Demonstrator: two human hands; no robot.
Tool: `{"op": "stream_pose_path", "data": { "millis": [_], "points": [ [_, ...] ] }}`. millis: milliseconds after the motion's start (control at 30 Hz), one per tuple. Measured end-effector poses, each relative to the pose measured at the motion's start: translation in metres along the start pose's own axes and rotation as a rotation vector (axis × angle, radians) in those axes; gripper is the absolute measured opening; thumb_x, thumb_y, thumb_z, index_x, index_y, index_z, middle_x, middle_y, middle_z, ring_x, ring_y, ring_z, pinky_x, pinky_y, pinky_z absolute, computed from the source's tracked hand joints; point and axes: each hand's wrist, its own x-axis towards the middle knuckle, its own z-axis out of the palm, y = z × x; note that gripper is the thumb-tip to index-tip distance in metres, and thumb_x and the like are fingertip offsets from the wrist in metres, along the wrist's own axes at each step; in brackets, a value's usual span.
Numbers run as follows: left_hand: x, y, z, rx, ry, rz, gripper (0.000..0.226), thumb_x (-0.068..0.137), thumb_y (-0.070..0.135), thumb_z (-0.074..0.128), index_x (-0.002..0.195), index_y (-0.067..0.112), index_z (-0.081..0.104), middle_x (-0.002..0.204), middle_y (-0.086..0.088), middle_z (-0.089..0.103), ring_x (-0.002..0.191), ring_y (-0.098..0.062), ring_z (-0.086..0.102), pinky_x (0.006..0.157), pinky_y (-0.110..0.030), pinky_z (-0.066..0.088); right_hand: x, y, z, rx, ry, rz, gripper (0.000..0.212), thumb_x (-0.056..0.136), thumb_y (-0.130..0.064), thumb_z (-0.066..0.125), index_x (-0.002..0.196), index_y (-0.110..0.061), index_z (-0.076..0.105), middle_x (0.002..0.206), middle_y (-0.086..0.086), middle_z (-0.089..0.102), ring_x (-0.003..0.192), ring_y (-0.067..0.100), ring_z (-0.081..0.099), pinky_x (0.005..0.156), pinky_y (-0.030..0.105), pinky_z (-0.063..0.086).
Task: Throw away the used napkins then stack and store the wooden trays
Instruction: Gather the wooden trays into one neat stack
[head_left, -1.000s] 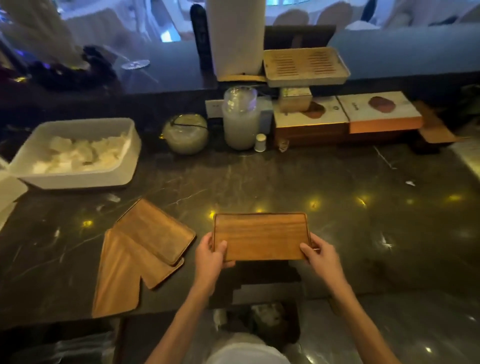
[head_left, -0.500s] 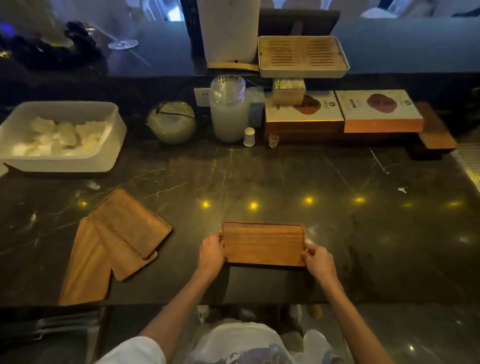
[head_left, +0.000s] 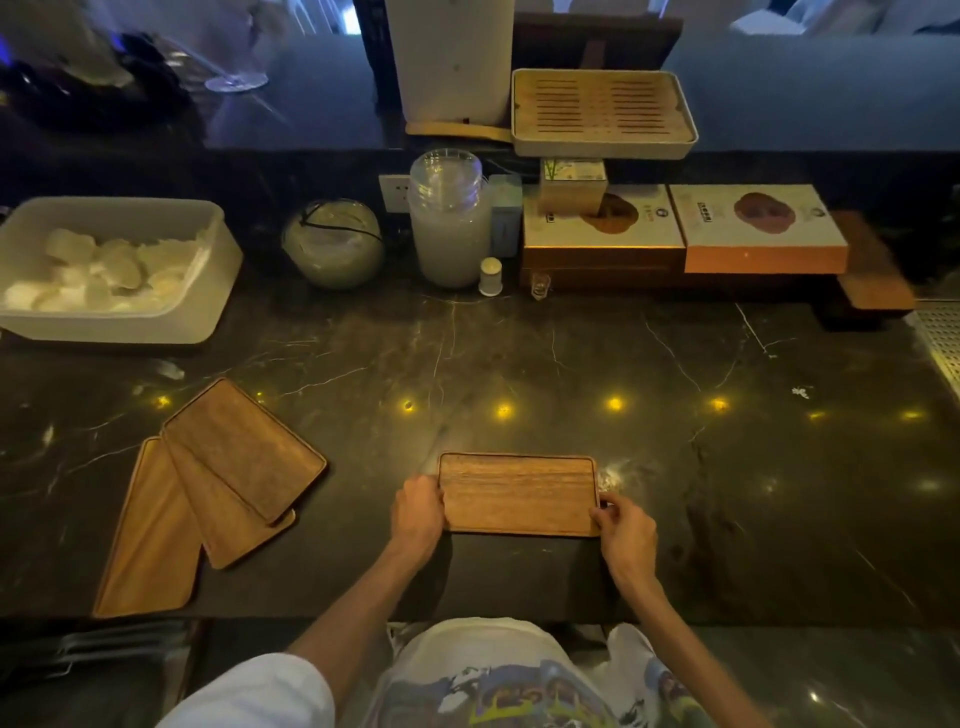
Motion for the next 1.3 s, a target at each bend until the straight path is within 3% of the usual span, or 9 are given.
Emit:
{"op": "stream_pose_path", "data": {
  "millis": [200,300,467,567,733,833,933,1133,1300],
  "points": [
    [-0.001,-0.008,0.002,0.018,-0.004,0.064,0.017,0.096,0.019,0.055,0.099,0.009,0.069,0.096,-0.005,0.059,0.077,-0.012,0.056,0.063,-0.025,0.047,0.012,0.002,0.006,0.016,-0.038,0.083,0.024,0.091,-0.013,0.062,0.115,-0.014,0.06,0.079,-0.012,0.059,0.072,0.002,0.057,0.058,0.018,0.042],
    [-0.004,-0.014,0.003,0.061,0.002,0.109,0.021,0.098,0.025,0.05,0.107,0.015,0.066,0.101,-0.005,0.062,0.086,-0.018,0.064,0.07,-0.03,0.049,0.012,0.001,0.008,-0.036,-0.039,0.121,0.024,0.093,-0.018,0.06,0.117,-0.017,0.057,0.084,-0.008,0.061,0.08,0.012,0.061,0.07,0.032,0.051],
    [0.0,-0.034,-0.015,0.171,0.08,0.144,0.036,0.098,0.04,0.042,0.121,0.021,0.06,0.103,-0.004,0.069,0.094,-0.02,0.065,0.08,-0.034,0.047,-0.003,-0.025,0.007,-0.474,0.081,0.052,0.043,0.091,-0.039,0.057,0.127,-0.015,0.05,0.121,0.014,0.056,0.108,0.031,0.057,0.084,0.041,0.048],
    [0.014,-0.06,-0.05,0.27,0.263,0.135,0.035,0.093,0.04,0.047,0.117,0.023,0.065,0.103,-0.004,0.072,0.101,-0.025,0.062,0.091,-0.042,0.037,-0.01,-0.067,0.017,-0.576,0.164,-0.113,0.048,0.091,-0.045,0.054,0.127,-0.014,0.052,0.121,0.017,0.059,0.111,0.034,0.056,0.089,0.044,0.047],
    [0.061,-0.128,-0.15,0.352,0.398,0.122,0.029,0.092,0.033,0.049,0.113,0.027,0.068,0.11,0.002,0.07,0.12,-0.024,0.053,0.114,-0.056,0.012,-0.02,-0.165,0.085,-0.403,-0.147,-0.261,0.047,0.095,-0.048,0.047,0.128,-0.015,0.054,0.115,0.011,0.066,0.105,0.026,0.063,0.089,0.042,0.052],
    [0.097,-0.165,-0.21,0.398,0.349,-0.03,0.033,0.095,0.033,0.041,0.114,0.025,0.066,0.117,-0.001,0.067,0.124,-0.026,0.05,0.115,-0.056,0.009,-0.042,-0.21,0.144,-0.4,-0.263,-0.381,0.035,0.096,-0.049,0.045,0.112,-0.022,0.061,0.095,0.003,0.071,0.088,0.022,0.068,0.079,0.043,0.055],
    [0.128,-0.193,-0.248,0.347,0.213,-0.106,0.034,0.098,0.031,0.038,0.121,0.02,0.061,0.124,-0.006,0.063,0.127,-0.03,0.048,0.117,-0.057,0.011,-0.063,-0.237,0.197,-0.421,-0.288,-0.415,0.037,0.093,-0.053,0.046,0.11,-0.024,0.061,0.097,0.001,0.072,0.092,0.022,0.067,0.076,0.031,0.049],
    [0.173,-0.216,-0.27,0.241,-0.019,-0.146,0.028,0.098,0.032,0.045,0.117,0.019,0.061,0.121,-0.01,0.063,0.121,-0.032,0.052,0.108,-0.048,0.031,-0.081,-0.247,0.264,-0.439,-0.376,-0.259,0.046,0.09,-0.058,0.049,0.104,-0.016,0.061,0.096,0.003,0.069,0.087,0.023,0.065,0.072,0.037,0.052],
    [0.186,-0.223,-0.259,0.078,0.024,-0.142,0.025,0.097,0.022,0.051,0.115,0.012,0.066,0.114,-0.012,0.068,0.108,-0.029,0.062,0.099,-0.045,0.049,-0.087,-0.246,0.283,-0.205,-0.484,-0.09,0.031,0.088,-0.038,0.063,0.11,-0.016,0.058,0.095,0.004,0.069,0.088,0.021,0.066,0.076,0.038,0.055]
  ]
}}
